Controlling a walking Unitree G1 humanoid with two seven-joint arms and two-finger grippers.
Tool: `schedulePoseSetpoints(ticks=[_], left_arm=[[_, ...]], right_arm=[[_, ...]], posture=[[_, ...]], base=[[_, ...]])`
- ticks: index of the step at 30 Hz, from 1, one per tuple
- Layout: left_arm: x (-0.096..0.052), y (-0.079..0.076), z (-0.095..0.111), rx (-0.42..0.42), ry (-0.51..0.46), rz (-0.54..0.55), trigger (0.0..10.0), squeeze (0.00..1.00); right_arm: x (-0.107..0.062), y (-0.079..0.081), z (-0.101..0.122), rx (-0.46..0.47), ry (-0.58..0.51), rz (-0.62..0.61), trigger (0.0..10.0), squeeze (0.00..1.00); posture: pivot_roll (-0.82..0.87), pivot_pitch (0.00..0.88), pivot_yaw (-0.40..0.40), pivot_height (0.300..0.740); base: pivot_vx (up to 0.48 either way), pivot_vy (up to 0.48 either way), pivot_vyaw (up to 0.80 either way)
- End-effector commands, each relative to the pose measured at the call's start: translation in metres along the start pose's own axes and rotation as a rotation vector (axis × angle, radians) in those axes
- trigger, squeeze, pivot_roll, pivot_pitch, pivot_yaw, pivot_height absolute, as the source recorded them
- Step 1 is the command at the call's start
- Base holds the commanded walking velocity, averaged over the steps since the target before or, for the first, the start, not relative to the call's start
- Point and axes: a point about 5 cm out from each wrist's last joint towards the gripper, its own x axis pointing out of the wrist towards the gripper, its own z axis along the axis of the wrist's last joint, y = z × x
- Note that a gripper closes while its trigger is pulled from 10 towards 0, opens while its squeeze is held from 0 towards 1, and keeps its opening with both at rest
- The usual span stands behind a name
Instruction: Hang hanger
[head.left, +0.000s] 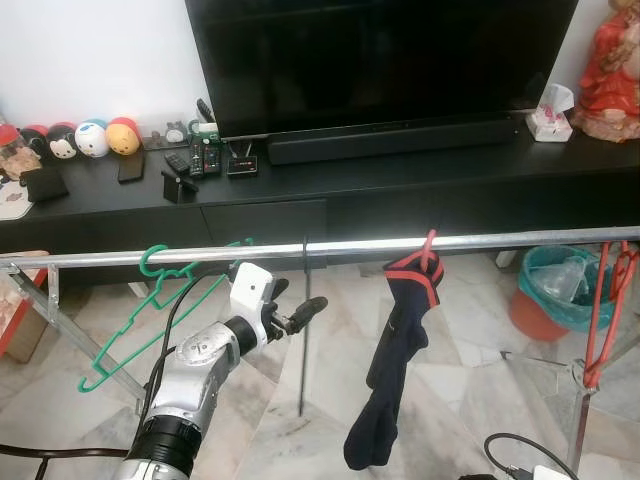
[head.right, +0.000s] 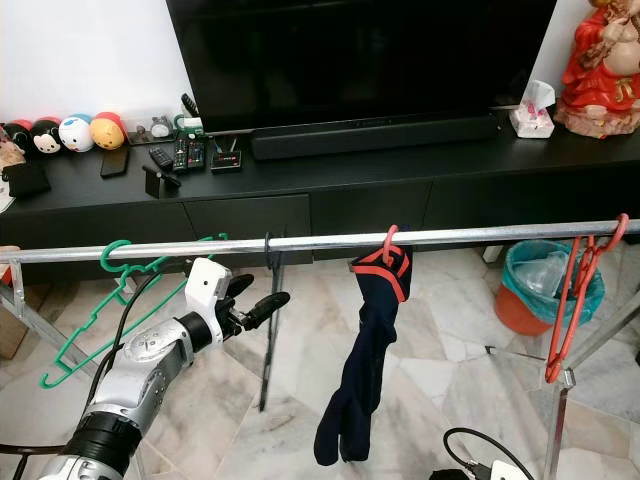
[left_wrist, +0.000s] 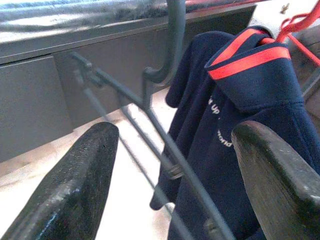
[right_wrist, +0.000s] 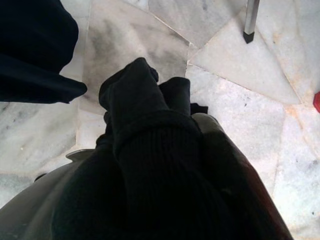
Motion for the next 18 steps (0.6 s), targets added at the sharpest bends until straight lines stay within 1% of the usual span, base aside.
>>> schedulePoseSetpoints(ticks=[1,5,8,10,12,14,17,18], left_arm=[[0.005,-0.001,0.002,0.028,0.008,0.016,10.0,0.0],[0.016,-0.001,-0.001,0.04,0.039,0.092,10.0,0.0],[0.022,-0.001,0.0,0.036,0.04,0.108,10.0,0.0],[0.031,-0.003,0.002,0.048,0.051,0.119,10.0,0.0],[0.032,-0.003,0.002,0.051,0.053,0.121,10.0,0.0],[0.039,-0.001,0.005,0.067,0.059,0.163,10.0,0.0],[0.043,0.001,0.006,0.091,0.067,0.2,10.0,0.0],[0.043,0.004,0.006,0.114,0.08,0.245,10.0,0.0]], right_arm=[[0.0,0.002,0.001,0.008,-0.003,0.004,10.0,0.0],[0.0,0.002,0.002,0.009,-0.004,0.005,10.0,0.0],[0.001,0.003,0.002,0.008,-0.005,0.006,10.0,0.0],[0.001,0.003,0.003,0.006,-0.005,0.008,10.0,0.0],[0.001,0.003,0.003,0.006,-0.005,0.008,10.0,0.0],[0.001,0.003,0.003,0.008,-0.006,0.007,10.0,0.0],[0.001,0.003,0.003,0.01,-0.005,0.006,10.0,0.0],[0.001,0.003,0.002,0.01,-0.004,0.006,10.0,0.0]], posture=[[-0.07,0.0,0.046,0.74],[-0.07,0.0,0.043,0.74],[-0.07,0.0,0.04,0.74],[-0.08,0.0,0.041,0.74],[-0.08,0.0,0.041,0.74],[-0.08,0.0,0.042,0.74],[-0.08,0.0,0.041,0.74],[-0.08,0.0,0.041,0.74]], base=[[0.0,0.0,0.0],[0.0,0.0,0.0],[0.0,0.0,0.0],[0.0,0.0,0.0],[0.0,0.0,0.0],[0.0,0.0,0.0],[0.0,0.0,0.0],[0.0,0.0,0.0]])
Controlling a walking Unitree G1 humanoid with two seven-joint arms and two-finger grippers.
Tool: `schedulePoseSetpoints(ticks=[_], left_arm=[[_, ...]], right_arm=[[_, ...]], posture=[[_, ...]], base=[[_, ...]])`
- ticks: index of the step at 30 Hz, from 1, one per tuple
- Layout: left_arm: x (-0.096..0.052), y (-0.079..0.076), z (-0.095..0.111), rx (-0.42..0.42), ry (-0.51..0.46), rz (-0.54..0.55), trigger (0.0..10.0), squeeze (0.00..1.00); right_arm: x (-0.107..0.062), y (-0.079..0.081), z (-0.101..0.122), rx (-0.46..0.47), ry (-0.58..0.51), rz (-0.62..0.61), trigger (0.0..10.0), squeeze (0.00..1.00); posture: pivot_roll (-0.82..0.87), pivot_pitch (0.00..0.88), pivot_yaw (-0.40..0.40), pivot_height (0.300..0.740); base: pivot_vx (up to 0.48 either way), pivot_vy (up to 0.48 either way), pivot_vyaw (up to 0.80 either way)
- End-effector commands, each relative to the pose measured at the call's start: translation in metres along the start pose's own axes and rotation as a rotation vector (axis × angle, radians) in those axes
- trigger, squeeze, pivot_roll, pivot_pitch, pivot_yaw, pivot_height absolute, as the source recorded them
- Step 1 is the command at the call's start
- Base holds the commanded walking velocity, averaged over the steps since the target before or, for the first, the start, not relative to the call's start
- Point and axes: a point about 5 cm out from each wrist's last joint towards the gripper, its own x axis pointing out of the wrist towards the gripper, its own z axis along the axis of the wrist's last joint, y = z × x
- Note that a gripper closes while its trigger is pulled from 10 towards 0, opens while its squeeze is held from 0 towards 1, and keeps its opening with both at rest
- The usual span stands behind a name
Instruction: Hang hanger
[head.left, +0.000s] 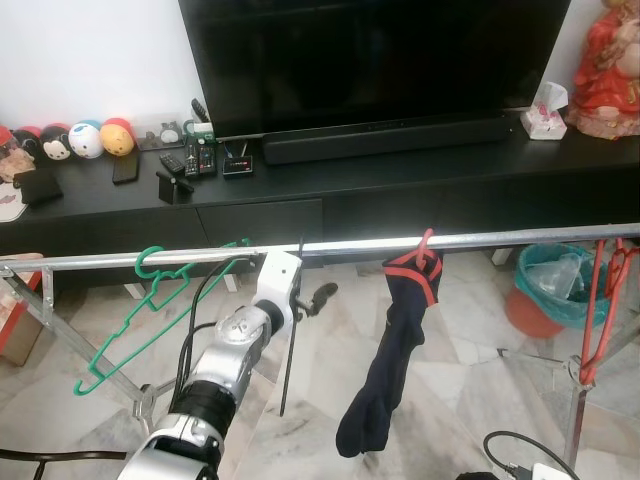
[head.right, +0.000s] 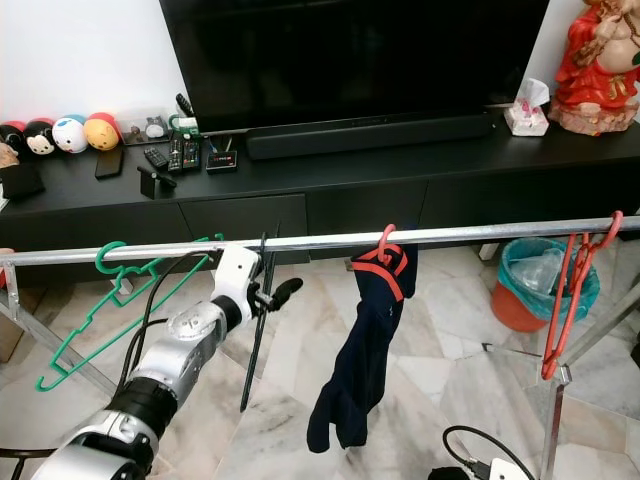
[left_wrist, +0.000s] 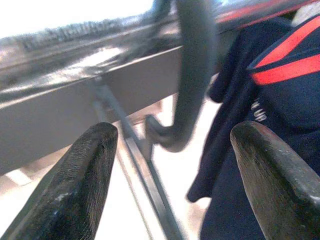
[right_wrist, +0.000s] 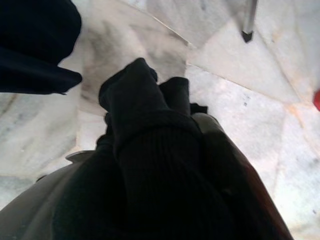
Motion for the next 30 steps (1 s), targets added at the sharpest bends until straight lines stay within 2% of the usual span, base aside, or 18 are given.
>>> schedulePoseSetpoints(ticks=[1,9,10,11,12,14,17,18,19,20,21,22,23,24,25,26,29,30], left_arm=[[0.002,0.007,-0.001,0.042,0.026,0.084,10.0,0.0],[0.003,0.015,-0.009,0.072,0.073,0.176,10.0,0.0],[0.003,0.015,-0.011,0.057,0.081,0.178,9.0,0.0],[0.003,0.015,-0.011,0.057,0.081,0.178,9.0,0.0],[0.004,0.014,-0.012,0.041,0.088,0.18,5.6,0.0],[0.005,0.012,-0.013,0.026,0.088,0.18,2.8,0.0],[0.007,0.008,-0.013,0.014,0.082,0.165,2.9,0.0],[0.008,0.007,-0.012,0.009,0.077,0.159,4.1,0.0],[0.008,0.006,-0.012,0.005,0.074,0.159,7.7,0.0],[0.009,0.006,-0.011,0.002,0.072,0.161,10.0,0.0],[0.009,0.006,-0.011,0.0,0.071,0.164,10.0,0.0],[0.01,0.006,-0.01,-0.006,0.064,0.165,8.1,0.0],[0.01,0.006,-0.01,-0.006,0.064,0.165,8.1,0.0],[0.01,0.006,-0.01,-0.012,0.058,0.163,3.5,0.0],[0.01,0.005,-0.009,-0.024,0.047,0.162,0.4,0.0],[0.011,0.005,-0.008,-0.034,0.038,0.159,1.0,0.0],[0.011,0.005,-0.008,-0.049,0.031,0.155,1.7,0.0],[0.011,0.005,-0.008,-0.052,0.03,0.158,0.9,0.0]], right_arm=[[0.0,0.001,0.0,0.009,0.0,0.001,10.0,0.0],[0.0,0.001,0.0,0.006,0.002,0.002,10.0,0.0],[0.0,0.001,0.0,0.006,0.002,0.002,10.0,0.0],[0.0,0.001,0.0,0.006,0.002,0.002,10.0,0.0],[0.0,0.001,0.0,0.005,0.002,0.003,10.0,0.0],[0.0,0.0,0.0,0.004,0.001,0.002,10.0,0.0],[0.0,0.0,0.0,0.003,0.0,0.002,10.0,0.0],[0.0,0.0,0.0,0.002,0.0,0.002,10.0,0.0],[0.0,0.0,0.0,0.001,0.0,0.001,10.0,0.0],[0.0,0.0,0.0,0.001,0.0,0.001,10.0,0.0],[0.0,0.0,0.001,0.0,0.0,0.001,10.0,0.0],[0.0,0.0,0.001,0.0,-0.001,0.001,10.0,0.0],[0.0,0.0,0.001,0.0,-0.001,0.001,10.0,0.0],[0.0,0.0,0.001,0.0,-0.001,0.001,10.0,0.0],[0.0,0.0,0.001,0.0,-0.002,0.001,10.0,0.0],[0.0,0.0,0.001,0.0,-0.002,0.001,10.0,0.0],[0.0,-0.001,0.001,-0.002,-0.002,0.0,10.0,0.0],[0.0,-0.001,0.001,-0.002,-0.002,0.0,10.0,0.0]], posture=[[-0.09,0.0,0.041,0.74],[-0.09,0.0,0.038,0.74],[-0.09,0.0,0.038,0.74],[-0.09,0.0,0.038,0.74],[-0.09,0.0,0.038,0.74],[-0.09,0.0,0.037,0.74],[-0.1,0.0,0.035,0.74],[-0.1,0.0,0.035,0.74],[-0.1,0.0,0.035,0.74],[-0.1,0.0,0.035,0.74],[-0.1,0.0,0.035,0.74],[-0.1,0.0,0.036,0.74],[-0.1,0.0,0.036,0.74],[-0.1,0.0,0.036,0.74],[-0.1,0.0,0.034,0.74],[-0.1,0.0,0.033,0.74],[-0.1,0.0,0.03,0.74],[-0.1,0.0,0.029,0.74]], base=[[0.0,0.0,0.0],[0.0,0.0,0.0],[0.0,0.0,0.0],[0.0,0.0,0.0],[0.0,0.0,0.0],[0.0,0.0,0.0],[0.0,0.0,0.0],[0.0,0.0,0.0],[0.0,0.0,0.0],[0.0,0.0,0.0],[0.0,0.0,0.0],[0.0,0.0,0.0],[0.0,0.0,0.0],[0.0,0.0,0.0],[0.0,0.0,0.0],[0.0,0.0,0.0],[0.0,0.0,0.0],[0.0,0.0,0.0]])
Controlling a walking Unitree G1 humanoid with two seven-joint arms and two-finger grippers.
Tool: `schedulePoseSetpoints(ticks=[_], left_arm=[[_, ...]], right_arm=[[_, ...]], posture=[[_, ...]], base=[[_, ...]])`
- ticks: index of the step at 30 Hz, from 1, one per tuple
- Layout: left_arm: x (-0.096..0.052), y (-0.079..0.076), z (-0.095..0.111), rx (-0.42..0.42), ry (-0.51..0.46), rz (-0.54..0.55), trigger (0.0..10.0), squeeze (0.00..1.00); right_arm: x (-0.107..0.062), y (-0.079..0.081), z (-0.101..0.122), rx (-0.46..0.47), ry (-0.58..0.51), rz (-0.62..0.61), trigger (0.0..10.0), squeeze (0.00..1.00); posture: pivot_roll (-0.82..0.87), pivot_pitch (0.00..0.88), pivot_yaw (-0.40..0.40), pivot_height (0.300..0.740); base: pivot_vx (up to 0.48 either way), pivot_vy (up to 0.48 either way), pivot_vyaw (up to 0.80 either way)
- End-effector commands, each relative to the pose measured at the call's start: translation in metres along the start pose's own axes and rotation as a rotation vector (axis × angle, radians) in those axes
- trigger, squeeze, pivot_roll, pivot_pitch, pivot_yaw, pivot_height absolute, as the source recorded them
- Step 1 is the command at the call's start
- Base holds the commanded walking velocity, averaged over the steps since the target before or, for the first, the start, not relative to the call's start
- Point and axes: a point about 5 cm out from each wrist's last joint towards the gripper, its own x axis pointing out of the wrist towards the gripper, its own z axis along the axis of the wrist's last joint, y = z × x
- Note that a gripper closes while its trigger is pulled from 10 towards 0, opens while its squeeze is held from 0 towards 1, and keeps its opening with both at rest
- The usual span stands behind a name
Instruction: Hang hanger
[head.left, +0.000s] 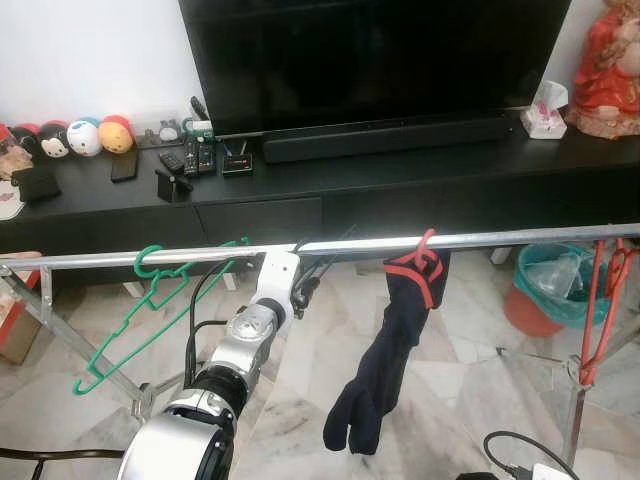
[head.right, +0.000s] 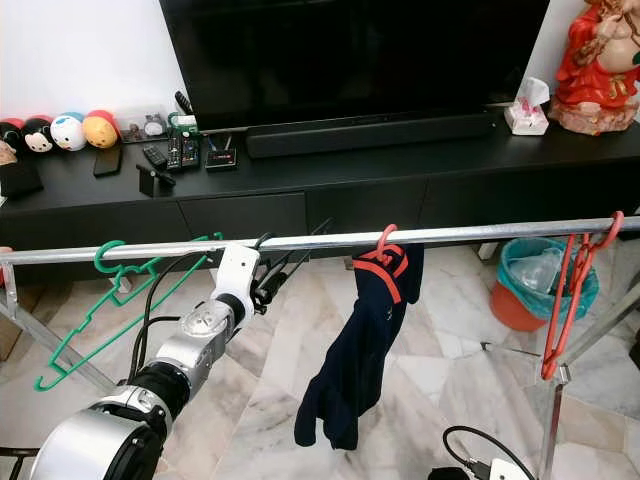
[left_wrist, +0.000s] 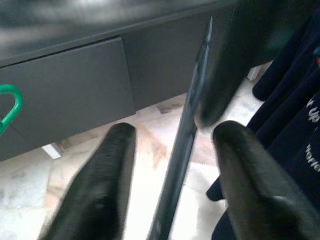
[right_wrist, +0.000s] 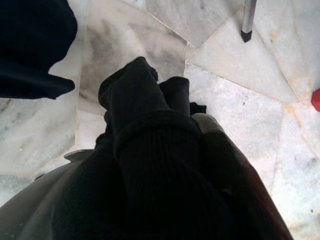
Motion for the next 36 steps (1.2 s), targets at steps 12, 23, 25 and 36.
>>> schedulePoseSetpoints(ticks=[12,23,25,36], left_arm=[[0.0004,0.0061,0.0006,-0.019,-0.003,0.021,0.0,0.0],[-0.0002,0.0065,-0.0018,-0.005,0.006,0.02,0.0,0.0],[-0.0003,0.0072,-0.0013,-0.001,0.001,0.023,0.0,0.0],[-0.0002,0.0096,0.0055,-0.006,-0.051,0.042,0.0,0.0]], right_arm=[[0.0005,-0.0006,0.0031,-0.007,-0.003,0.002,10.0,0.0],[0.0005,-0.0002,0.0028,-0.005,-0.002,0.001,10.0,0.0],[0.0004,0.0001,0.0025,-0.004,-0.001,0.002,10.0,0.0],[0.0002,-0.0001,0.0011,-0.006,0.001,0.004,10.0,0.0]], posture=[[-0.1,0.0,0.025,0.74],[-0.1,0.0,0.027,0.74],[-0.1,0.0,0.028,0.74],[-0.1,0.0,0.027,0.74]], base=[[0.0,0.0,0.0],[0.0,0.0,0.0],[0.0,0.0,0.0],[0.0,0.0,0.0]])
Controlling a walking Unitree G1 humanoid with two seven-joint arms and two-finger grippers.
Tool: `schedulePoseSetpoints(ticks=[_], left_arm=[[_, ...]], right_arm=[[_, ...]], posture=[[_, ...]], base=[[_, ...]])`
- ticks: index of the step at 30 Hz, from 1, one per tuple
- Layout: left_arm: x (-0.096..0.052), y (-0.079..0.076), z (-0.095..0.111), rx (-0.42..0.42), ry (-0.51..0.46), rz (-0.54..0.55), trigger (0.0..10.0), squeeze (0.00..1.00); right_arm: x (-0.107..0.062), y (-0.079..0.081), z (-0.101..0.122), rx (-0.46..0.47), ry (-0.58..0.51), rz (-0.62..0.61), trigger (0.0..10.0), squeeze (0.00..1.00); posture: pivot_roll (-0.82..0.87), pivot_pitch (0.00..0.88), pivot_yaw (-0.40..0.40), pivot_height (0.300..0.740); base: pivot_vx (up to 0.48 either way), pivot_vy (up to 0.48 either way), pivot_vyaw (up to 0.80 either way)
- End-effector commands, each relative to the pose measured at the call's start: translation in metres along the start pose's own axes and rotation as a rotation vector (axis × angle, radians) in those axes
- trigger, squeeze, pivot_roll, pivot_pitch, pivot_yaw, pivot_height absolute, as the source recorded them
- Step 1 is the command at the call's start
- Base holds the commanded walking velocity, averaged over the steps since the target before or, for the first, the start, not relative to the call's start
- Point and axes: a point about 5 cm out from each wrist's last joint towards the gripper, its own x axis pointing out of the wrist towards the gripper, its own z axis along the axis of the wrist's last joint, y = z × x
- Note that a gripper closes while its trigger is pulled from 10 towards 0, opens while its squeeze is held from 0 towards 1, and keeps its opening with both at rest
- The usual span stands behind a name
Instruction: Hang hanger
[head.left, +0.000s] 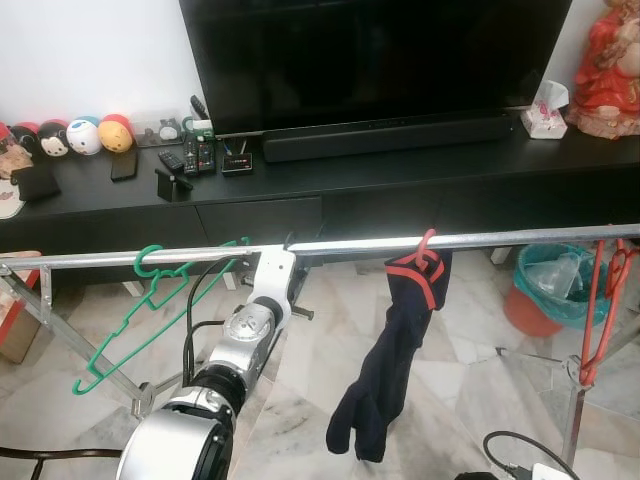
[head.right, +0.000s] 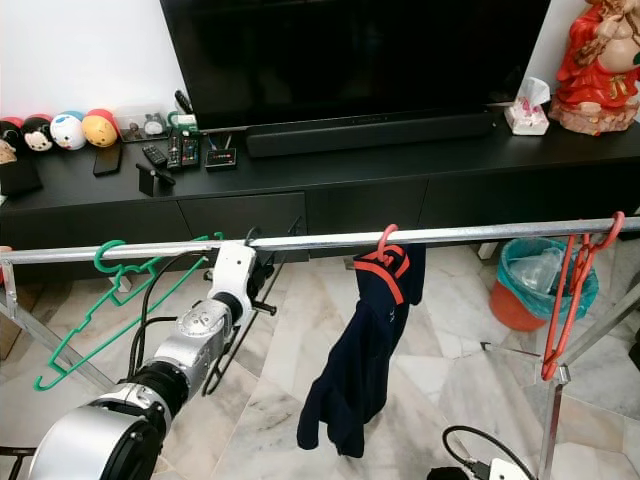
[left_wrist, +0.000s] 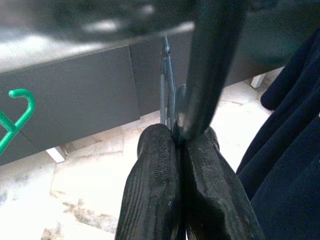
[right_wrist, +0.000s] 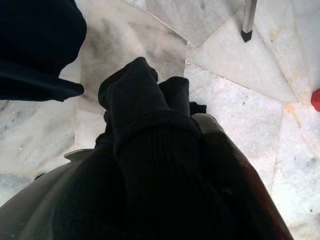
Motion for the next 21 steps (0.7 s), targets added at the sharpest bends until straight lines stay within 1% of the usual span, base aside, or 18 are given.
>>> schedulePoseSetpoints(ticks=[1,6,7,8,9,10,11,13,15,16,19,21], left_arm=[[0.001,0.005,0.006,-0.004,-0.023,0.017,0.0,0.0],[-0.002,0.011,0.011,-0.015,-0.092,0.025,0.0,0.0],[-0.006,0.018,0.011,-0.012,-0.114,0.031,2.5,0.0],[-0.006,0.018,0.011,-0.012,-0.114,0.031,2.5,0.0],[-0.009,0.022,0.01,-0.008,-0.133,0.029,9.0,0.0],[-0.012,0.024,0.009,-0.005,-0.146,0.026,9.0,0.0],[-0.015,0.029,0.007,-0.008,-0.159,0.033,10.0,0.0],[-0.022,0.036,0.003,-0.012,-0.175,0.049,10.0,0.0],[-0.025,0.04,0.001,-0.014,-0.183,0.057,10.0,0.0],[-0.032,0.044,-0.005,-0.022,-0.195,0.068,10.0,0.0],[-0.042,0.048,-0.012,-0.033,-0.205,0.081,10.0,0.0],[-0.049,0.051,-0.021,-0.024,-0.187,0.093,10.0,0.0]], right_arm=[[0.0,0.0,0.001,-0.005,-0.001,0.002,10.0,0.0],[0.0,0.0,0.0,-0.004,0.0,0.003,10.0,0.0],[0.0,0.0,0.0,-0.005,0.0,0.002,10.0,0.0],[0.0,0.0,0.0,-0.005,0.0,0.002,10.0,0.0],[0.0,0.0,-0.001,-0.004,0.0,0.002,10.0,0.0],[0.0,0.0,-0.001,-0.003,0.0,0.003,10.0,0.0],[0.0,0.0,-0.001,-0.005,0.001,0.003,10.0,0.0],[0.0,-0.001,-0.001,-0.008,0.003,0.004,10.0,0.0],[0.0,-0.001,-0.002,-0.009,0.003,0.004,10.0,0.0],[0.0,-0.002,-0.002,-0.011,0.003,0.002,10.0,0.0],[-0.001,-0.003,-0.002,-0.012,0.004,0.0,10.0,0.0],[-0.001,-0.004,-0.002,-0.017,0.004,0.0,10.0,0.0]], posture=[[-0.1,0.0,0.027,0.74],[-0.1,0.0,0.034,0.74],[-0.1,0.0,0.034,0.74],[-0.1,0.0,0.034,0.74],[-0.09,0.0,0.034,0.74],[-0.09,0.0,0.034,0.74],[-0.1,0.0,0.033,0.74],[-0.09,0.0,0.031,0.74],[-0.09,0.0,0.031,0.74],[-0.09,0.0,0.028,0.74],[-0.09,0.0,0.026,0.74],[-0.09,0.0,0.022,0.74]], base=[[0.0,0.0,0.0],[0.0,0.0,0.0],[0.0,0.0,0.0],[0.0,0.0,0.0],[0.0,0.0,0.0],[0.0,0.0,0.0],[0.0,0.0,0.0],[0.0,0.0,0.0],[0.0,0.0,0.0],[0.0,0.0,0.0],[0.0,0.0,0.0],[0.0,0.0,0.0]])
